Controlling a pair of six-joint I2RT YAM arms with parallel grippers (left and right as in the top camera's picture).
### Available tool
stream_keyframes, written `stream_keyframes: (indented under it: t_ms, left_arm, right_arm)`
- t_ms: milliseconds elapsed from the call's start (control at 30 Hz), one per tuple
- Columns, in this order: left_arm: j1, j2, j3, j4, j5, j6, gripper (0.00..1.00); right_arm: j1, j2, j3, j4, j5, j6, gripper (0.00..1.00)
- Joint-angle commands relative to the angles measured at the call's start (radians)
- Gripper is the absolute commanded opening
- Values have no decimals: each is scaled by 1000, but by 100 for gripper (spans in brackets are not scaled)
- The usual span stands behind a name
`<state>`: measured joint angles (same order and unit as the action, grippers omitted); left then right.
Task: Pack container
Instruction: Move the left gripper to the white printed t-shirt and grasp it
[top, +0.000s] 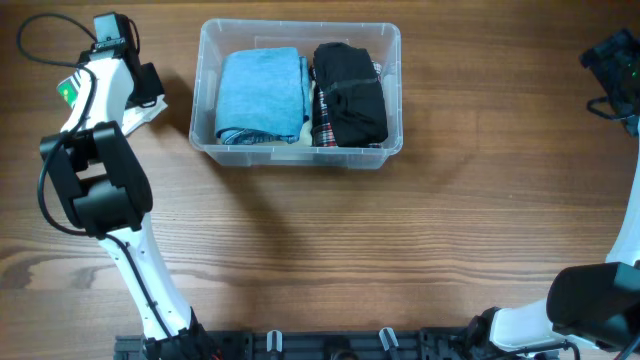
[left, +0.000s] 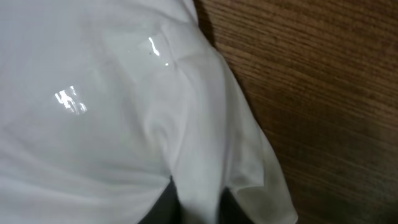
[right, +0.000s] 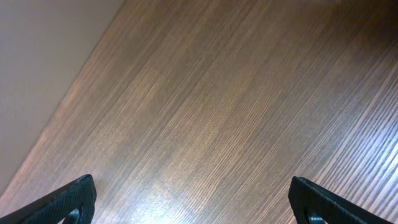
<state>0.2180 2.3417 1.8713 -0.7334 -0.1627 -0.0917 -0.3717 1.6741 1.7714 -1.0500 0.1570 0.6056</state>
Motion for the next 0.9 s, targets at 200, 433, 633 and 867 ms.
stream_keyframes:
  t_ms: [200, 433, 633, 867]
  left_arm:
    - [4, -71, 8, -69, 52, 0, 4]
    - [2, -430, 8, -80, 51, 54, 4]
    - [-20, -701, 8, -132, 70, 138, 4]
    - [-256, -758, 8, -166, 159, 220, 4]
  right_arm:
    - [4, 4, -3, 2, -2, 16, 100]
    - [4, 4, -3, 2, -2, 16, 100]
    - [4, 5, -3, 2, -2, 16, 100]
    - [4, 5, -3, 2, -2, 16, 100]
